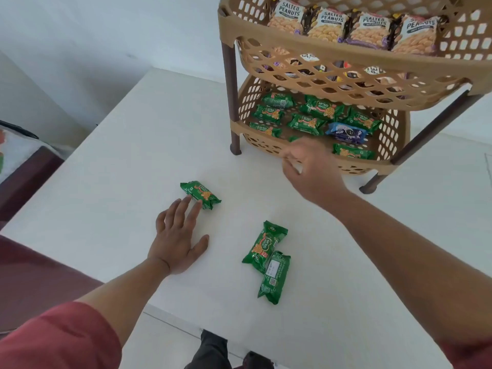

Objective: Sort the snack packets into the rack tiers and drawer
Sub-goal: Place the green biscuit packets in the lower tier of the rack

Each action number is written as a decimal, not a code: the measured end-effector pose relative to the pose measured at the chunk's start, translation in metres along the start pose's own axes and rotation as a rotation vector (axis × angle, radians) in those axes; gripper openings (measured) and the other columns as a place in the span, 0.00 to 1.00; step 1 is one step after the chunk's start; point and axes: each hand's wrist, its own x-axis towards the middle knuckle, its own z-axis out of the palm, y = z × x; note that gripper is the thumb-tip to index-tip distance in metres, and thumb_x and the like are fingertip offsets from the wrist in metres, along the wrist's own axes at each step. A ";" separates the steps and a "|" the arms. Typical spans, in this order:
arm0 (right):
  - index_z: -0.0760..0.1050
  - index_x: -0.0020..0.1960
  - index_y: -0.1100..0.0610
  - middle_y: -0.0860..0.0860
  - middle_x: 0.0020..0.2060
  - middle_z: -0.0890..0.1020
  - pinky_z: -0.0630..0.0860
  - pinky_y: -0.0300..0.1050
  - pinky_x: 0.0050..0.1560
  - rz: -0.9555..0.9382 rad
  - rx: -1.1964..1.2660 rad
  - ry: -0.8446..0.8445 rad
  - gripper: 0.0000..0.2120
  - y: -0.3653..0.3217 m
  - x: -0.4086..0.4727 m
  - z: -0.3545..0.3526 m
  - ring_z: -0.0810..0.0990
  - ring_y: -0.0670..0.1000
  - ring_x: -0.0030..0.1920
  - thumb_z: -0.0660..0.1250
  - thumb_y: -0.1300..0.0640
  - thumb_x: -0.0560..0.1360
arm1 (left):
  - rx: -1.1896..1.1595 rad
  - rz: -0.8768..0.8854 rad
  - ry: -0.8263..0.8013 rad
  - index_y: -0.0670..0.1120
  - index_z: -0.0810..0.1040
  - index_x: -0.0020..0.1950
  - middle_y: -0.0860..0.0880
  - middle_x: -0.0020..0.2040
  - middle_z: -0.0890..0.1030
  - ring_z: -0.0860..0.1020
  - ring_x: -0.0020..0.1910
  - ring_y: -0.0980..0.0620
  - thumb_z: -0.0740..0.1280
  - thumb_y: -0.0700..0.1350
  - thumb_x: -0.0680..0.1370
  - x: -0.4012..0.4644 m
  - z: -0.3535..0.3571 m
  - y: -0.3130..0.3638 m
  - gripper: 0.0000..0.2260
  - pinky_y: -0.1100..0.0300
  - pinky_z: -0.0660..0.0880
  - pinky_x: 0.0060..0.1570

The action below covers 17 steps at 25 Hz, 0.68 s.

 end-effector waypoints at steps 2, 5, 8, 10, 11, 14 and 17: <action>0.82 0.57 0.54 0.47 0.53 0.83 0.75 0.46 0.56 0.044 0.069 -0.160 0.08 -0.010 -0.037 0.011 0.78 0.49 0.54 0.68 0.56 0.78 | -0.006 -0.008 -0.004 0.52 0.48 0.83 0.44 0.82 0.55 0.53 0.80 0.39 0.55 0.65 0.78 0.000 0.000 0.000 0.38 0.44 0.49 0.74; 0.80 0.62 0.52 0.46 0.60 0.80 0.73 0.50 0.64 0.175 0.145 -0.273 0.14 -0.016 -0.096 0.024 0.75 0.48 0.61 0.69 0.50 0.78 | -0.014 -0.027 0.000 0.53 0.47 0.83 0.44 0.82 0.55 0.53 0.80 0.39 0.55 0.66 0.78 0.000 0.001 0.001 0.38 0.44 0.49 0.74; 0.76 0.69 0.48 0.44 0.70 0.72 0.66 0.49 0.71 0.314 0.200 -0.275 0.26 -0.028 -0.149 0.034 0.66 0.46 0.71 0.66 0.38 0.74 | -0.011 -0.040 0.014 0.54 0.46 0.83 0.44 0.82 0.54 0.51 0.80 0.39 0.55 0.66 0.78 -0.002 0.001 0.001 0.38 0.45 0.47 0.74; 0.71 0.74 0.46 0.43 0.76 0.63 0.60 0.48 0.74 0.347 0.191 -0.287 0.33 -0.037 -0.173 0.041 0.57 0.45 0.76 0.64 0.34 0.72 | -0.013 -0.059 0.027 0.54 0.47 0.83 0.43 0.82 0.55 0.52 0.80 0.39 0.55 0.66 0.77 -0.003 -0.001 0.003 0.38 0.43 0.48 0.74; 0.68 0.75 0.45 0.42 0.78 0.59 0.58 0.49 0.74 0.349 0.186 -0.298 0.35 -0.040 -0.181 0.045 0.54 0.45 0.77 0.64 0.33 0.72 | -0.014 -0.071 0.036 0.54 0.48 0.83 0.43 0.81 0.55 0.53 0.79 0.39 0.56 0.66 0.77 -0.005 -0.003 0.005 0.38 0.42 0.51 0.73; 0.62 0.79 0.44 0.43 0.81 0.50 0.54 0.53 0.77 0.385 0.180 -0.350 0.40 -0.047 -0.186 0.058 0.48 0.47 0.80 0.63 0.31 0.71 | -0.042 -0.155 0.075 0.53 0.52 0.82 0.42 0.81 0.57 0.55 0.79 0.39 0.56 0.65 0.77 -0.013 -0.007 0.009 0.37 0.40 0.55 0.72; 0.61 0.80 0.45 0.47 0.82 0.50 0.52 0.57 0.78 0.421 0.127 -0.364 0.39 -0.057 -0.178 0.079 0.49 0.50 0.81 0.62 0.32 0.72 | -0.092 -0.322 0.068 0.54 0.49 0.82 0.45 0.82 0.55 0.53 0.80 0.41 0.53 0.67 0.77 -0.029 -0.005 -0.003 0.36 0.41 0.55 0.73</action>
